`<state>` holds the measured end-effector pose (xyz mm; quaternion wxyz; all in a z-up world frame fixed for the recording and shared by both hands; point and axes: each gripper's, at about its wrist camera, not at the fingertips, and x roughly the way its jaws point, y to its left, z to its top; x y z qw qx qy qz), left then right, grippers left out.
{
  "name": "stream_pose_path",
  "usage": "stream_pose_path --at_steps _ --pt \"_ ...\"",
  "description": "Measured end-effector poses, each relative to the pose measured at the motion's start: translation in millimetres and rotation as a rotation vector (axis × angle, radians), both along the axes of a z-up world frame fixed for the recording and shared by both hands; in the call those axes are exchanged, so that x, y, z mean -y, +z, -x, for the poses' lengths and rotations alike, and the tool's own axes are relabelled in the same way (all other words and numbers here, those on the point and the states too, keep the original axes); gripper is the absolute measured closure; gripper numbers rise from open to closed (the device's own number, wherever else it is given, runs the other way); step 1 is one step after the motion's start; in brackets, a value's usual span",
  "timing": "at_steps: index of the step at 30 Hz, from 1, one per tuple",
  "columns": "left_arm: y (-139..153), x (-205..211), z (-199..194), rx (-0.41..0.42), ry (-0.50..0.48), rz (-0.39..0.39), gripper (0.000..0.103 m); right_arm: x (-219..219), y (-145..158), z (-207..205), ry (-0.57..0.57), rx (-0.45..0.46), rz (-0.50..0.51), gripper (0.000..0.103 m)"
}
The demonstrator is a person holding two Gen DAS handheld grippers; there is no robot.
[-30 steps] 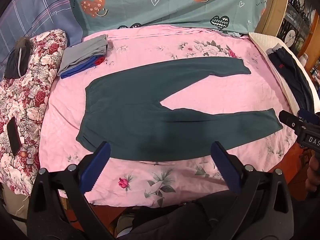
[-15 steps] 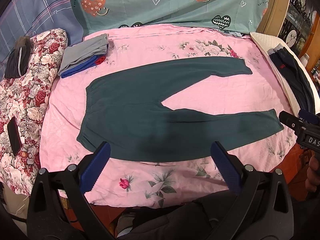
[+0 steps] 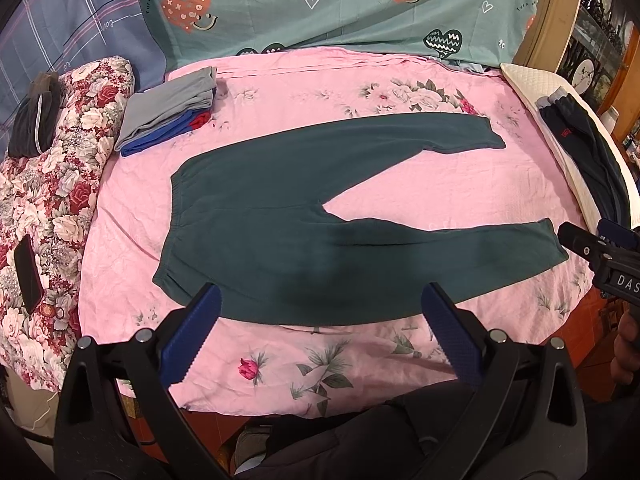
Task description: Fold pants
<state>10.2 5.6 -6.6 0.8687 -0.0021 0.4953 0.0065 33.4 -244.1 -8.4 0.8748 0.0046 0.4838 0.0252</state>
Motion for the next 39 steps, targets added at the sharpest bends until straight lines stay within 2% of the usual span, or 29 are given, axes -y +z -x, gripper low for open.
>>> stream_pose_path --at_steps 39 --pt "-3.4 -0.7 -3.1 -0.012 0.003 0.006 0.002 -1.2 -5.3 -6.6 0.001 -0.011 0.007 0.001"
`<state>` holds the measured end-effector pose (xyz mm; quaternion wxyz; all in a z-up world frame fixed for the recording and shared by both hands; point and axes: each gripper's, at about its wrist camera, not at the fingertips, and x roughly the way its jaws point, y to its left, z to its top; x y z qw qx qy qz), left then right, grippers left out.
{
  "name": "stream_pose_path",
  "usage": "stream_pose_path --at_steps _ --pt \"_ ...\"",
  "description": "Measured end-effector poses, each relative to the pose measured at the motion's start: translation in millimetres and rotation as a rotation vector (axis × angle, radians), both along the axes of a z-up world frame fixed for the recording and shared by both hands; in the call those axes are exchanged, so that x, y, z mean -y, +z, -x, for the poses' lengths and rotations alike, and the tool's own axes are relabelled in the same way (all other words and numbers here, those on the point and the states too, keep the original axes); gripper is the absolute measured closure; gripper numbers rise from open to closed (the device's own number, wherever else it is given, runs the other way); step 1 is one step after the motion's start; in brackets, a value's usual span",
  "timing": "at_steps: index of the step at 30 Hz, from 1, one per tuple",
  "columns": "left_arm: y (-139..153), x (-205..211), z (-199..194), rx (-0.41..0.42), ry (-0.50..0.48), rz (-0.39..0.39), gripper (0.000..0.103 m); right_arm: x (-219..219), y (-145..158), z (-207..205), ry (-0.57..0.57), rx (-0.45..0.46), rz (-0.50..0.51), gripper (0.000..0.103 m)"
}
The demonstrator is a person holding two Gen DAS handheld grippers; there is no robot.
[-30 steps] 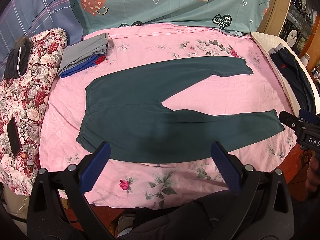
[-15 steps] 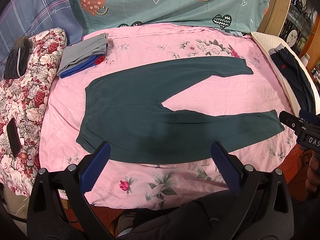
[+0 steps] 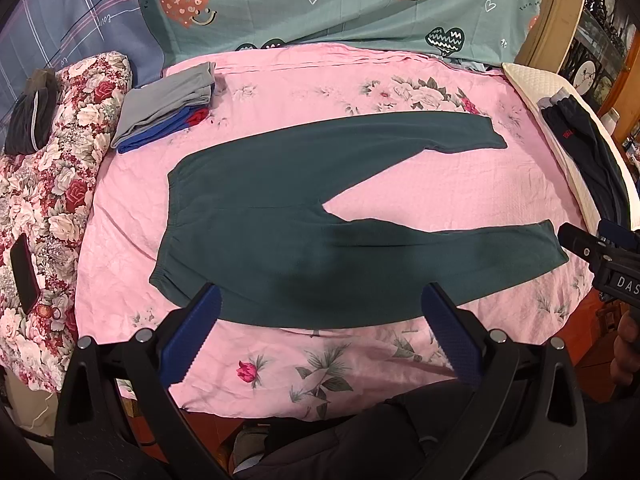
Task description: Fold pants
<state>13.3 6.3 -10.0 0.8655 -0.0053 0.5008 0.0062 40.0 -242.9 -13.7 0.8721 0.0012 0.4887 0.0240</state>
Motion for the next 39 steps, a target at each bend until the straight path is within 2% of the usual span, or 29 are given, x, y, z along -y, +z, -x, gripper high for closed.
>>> stream_pose_path --at_steps 14,19,23,25,28,32,35,39 --pt "-3 -4 -12 -0.026 0.003 0.014 0.002 -5 -4 -12 0.001 -0.025 0.006 0.001" --pt "-10 -43 -24 -0.028 0.057 0.035 0.004 -23 -8 -26 0.075 -0.013 -0.087 0.001" --pt "-21 -97 -41 -0.056 0.122 0.009 0.024 -53 -15 -36 0.21 0.068 -0.167 0.001" --pt "-30 -130 -50 -0.086 0.155 0.013 0.033 -78 -22 -44 0.287 0.065 -0.142 0.001" --pt "-40 -178 -68 -0.098 0.158 0.044 0.045 -112 -32 -67 0.387 0.036 -0.168 0.001" --pt "-56 -225 -104 -0.099 0.088 0.061 0.059 -157 -52 -113 0.418 -0.088 -0.189 0.002" --pt "-74 -253 -141 -0.102 -0.017 0.061 0.067 -194 -66 -154 0.495 -0.125 -0.18 0.019" --pt "-99 -273 -188 -0.104 -0.152 0.061 0.068 -248 -89 -209 0.65 -0.127 -0.068 0.028"
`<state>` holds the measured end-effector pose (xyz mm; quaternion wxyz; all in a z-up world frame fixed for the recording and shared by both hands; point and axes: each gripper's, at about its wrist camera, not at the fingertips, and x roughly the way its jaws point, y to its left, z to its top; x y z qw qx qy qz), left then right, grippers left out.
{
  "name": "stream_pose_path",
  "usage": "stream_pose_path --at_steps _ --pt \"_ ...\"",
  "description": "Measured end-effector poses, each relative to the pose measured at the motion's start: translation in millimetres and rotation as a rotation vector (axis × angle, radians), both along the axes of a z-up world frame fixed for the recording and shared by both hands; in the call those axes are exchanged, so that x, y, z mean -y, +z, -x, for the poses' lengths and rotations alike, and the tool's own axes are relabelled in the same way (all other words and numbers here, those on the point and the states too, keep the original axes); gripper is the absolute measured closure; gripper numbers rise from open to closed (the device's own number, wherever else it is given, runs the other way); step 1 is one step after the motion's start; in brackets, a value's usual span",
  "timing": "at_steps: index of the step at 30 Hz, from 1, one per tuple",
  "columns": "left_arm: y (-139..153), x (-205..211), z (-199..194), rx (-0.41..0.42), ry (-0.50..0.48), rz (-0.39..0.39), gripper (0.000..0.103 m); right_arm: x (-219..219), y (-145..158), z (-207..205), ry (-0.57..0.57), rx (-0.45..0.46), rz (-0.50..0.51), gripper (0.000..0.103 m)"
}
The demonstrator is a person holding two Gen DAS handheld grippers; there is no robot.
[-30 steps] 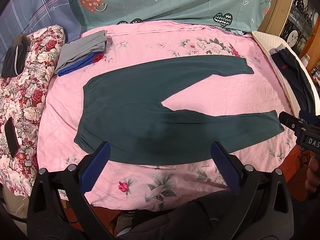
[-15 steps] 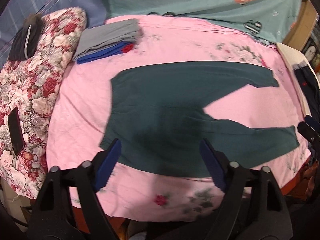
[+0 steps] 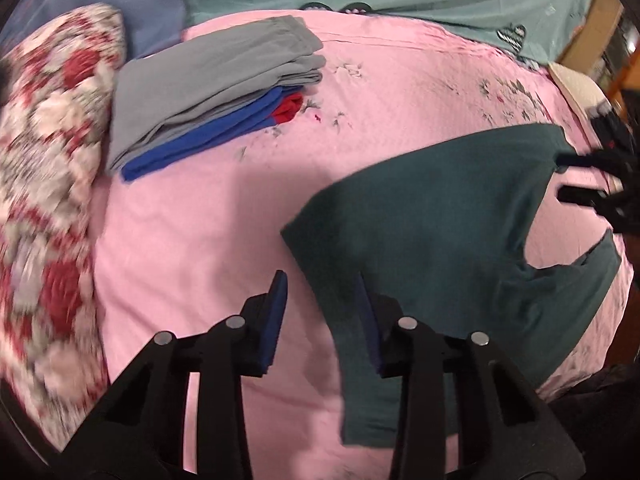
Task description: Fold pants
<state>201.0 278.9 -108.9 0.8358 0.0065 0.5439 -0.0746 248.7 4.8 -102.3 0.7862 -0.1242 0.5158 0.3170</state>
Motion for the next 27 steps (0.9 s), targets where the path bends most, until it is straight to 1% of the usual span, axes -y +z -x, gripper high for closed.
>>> stream_pose_path --at_steps 4,6,8,9,12,15,16,18,19,20,21,23,24,27 --pt "-27 -11 -46 -0.028 -0.083 0.008 0.072 -36 -27 -42 0.133 -0.008 0.078 0.034" --pt "-40 -14 -63 -0.051 -0.118 0.019 0.072 -49 -38 -59 0.187 -0.018 0.101 0.034" --pt "-50 -13 -73 -0.072 -0.157 0.032 0.072 -62 -51 -75 0.256 -0.041 0.111 0.034" --pt "-55 -12 -77 -0.081 -0.176 0.044 0.072 -66 -53 -79 0.273 -0.046 0.113 0.035" --pt "-65 -8 -89 -0.108 -0.24 0.091 0.073 -79 -70 -96 0.352 -0.07 0.145 0.04" --pt "-74 -4 -97 -0.129 -0.287 0.105 0.075 -84 -80 -102 0.418 -0.099 0.172 0.048" --pt "-77 -4 -100 -0.135 -0.296 0.106 0.078 -85 -85 -103 0.446 -0.109 0.186 0.051" --pt "-81 -5 -105 -0.15 -0.308 0.124 0.084 -87 -84 -101 0.491 -0.088 0.192 0.058" --pt "-82 -6 -109 -0.156 -0.31 0.131 0.09 -87 -83 -102 0.501 -0.074 0.203 0.073" --pt "-83 -7 -111 -0.163 -0.314 0.139 0.092 -87 -83 -104 0.506 -0.078 0.207 0.099" --pt "-83 -7 -112 -0.171 -0.319 0.147 0.092 -87 -83 -106 0.506 -0.09 0.209 0.102" --pt "-82 -7 -116 -0.18 -0.332 0.142 0.097 -86 -79 -102 0.525 -0.071 0.21 0.102" --pt "-81 -8 -116 -0.182 -0.336 0.144 0.098 -84 -77 -100 0.527 -0.065 0.207 0.102" --pt "-74 -6 -110 -0.168 -0.353 0.137 0.099 -75 -60 -94 0.494 -0.057 0.163 0.102"
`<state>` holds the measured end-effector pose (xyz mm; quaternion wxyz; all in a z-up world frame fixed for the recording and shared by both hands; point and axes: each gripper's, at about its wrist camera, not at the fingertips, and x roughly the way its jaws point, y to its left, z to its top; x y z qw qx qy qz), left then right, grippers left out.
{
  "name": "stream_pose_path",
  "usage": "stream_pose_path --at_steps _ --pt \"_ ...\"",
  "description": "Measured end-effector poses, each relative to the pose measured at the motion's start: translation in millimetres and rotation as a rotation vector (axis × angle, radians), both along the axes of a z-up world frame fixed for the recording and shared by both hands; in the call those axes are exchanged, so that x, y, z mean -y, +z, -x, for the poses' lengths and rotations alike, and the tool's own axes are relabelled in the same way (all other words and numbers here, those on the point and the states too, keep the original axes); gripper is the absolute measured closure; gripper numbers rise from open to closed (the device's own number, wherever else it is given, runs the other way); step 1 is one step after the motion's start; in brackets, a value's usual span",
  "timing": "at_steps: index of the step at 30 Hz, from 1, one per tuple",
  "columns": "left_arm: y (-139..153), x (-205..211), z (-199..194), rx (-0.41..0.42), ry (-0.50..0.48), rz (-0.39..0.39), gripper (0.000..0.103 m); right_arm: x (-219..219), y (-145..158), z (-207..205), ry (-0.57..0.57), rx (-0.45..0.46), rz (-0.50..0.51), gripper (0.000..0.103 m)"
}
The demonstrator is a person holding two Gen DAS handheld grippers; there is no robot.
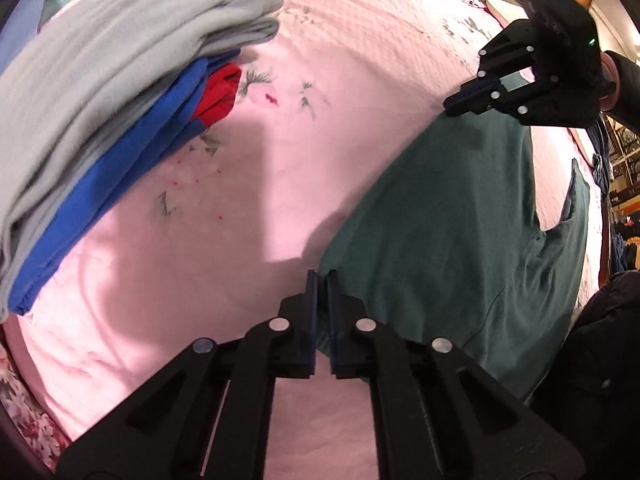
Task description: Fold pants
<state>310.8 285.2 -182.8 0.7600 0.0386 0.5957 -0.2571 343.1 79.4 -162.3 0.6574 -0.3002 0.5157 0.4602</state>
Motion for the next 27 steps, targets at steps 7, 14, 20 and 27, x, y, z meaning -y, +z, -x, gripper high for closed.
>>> stream_pose_path --at_steps 7,14,20,27 --pt "65 3 47 0.134 -0.063 0.0 0.1 37 81 64 0.027 0.04 -0.083 0.103" --pt "106 39 142 0.177 -0.223 -0.04 0.1 61 107 174 0.099 0.018 -0.082 0.103" --pt "68 59 200 0.087 -0.249 -0.077 0.1 71 65 249 0.096 -0.076 -0.061 0.103" --pt "28 55 214 0.018 -0.184 -0.103 0.1 70 24 286 0.027 -0.113 -0.053 0.102"
